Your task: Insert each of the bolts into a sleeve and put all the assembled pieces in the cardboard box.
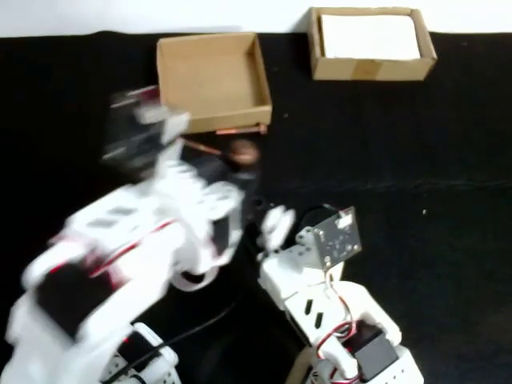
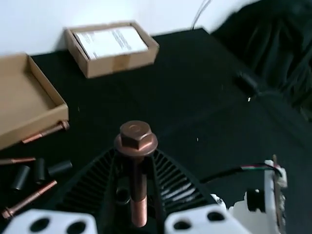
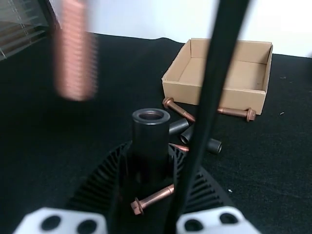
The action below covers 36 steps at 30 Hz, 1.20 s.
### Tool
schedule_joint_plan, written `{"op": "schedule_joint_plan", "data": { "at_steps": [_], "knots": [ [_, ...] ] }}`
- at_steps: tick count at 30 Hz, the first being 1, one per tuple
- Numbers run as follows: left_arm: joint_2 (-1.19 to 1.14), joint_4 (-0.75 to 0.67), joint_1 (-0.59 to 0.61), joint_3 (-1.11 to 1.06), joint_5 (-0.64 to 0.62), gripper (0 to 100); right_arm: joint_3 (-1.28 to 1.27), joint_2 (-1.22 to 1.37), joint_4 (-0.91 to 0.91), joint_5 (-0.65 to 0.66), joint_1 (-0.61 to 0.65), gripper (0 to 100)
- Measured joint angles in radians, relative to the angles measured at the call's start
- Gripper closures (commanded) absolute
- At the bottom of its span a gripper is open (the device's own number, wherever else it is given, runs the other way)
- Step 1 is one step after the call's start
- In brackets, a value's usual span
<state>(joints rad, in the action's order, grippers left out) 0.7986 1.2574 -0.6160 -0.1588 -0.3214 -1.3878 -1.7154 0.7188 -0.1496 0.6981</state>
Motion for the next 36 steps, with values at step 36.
{"op": "schedule_joint_plan", "data": {
  "at_steps": [36],
  "knots": [
    [-0.091,-0.129,0.078,-0.054,0.0,99,-0.006,0.0,-0.097,0.0,0.0,99.1]
  ]
}}
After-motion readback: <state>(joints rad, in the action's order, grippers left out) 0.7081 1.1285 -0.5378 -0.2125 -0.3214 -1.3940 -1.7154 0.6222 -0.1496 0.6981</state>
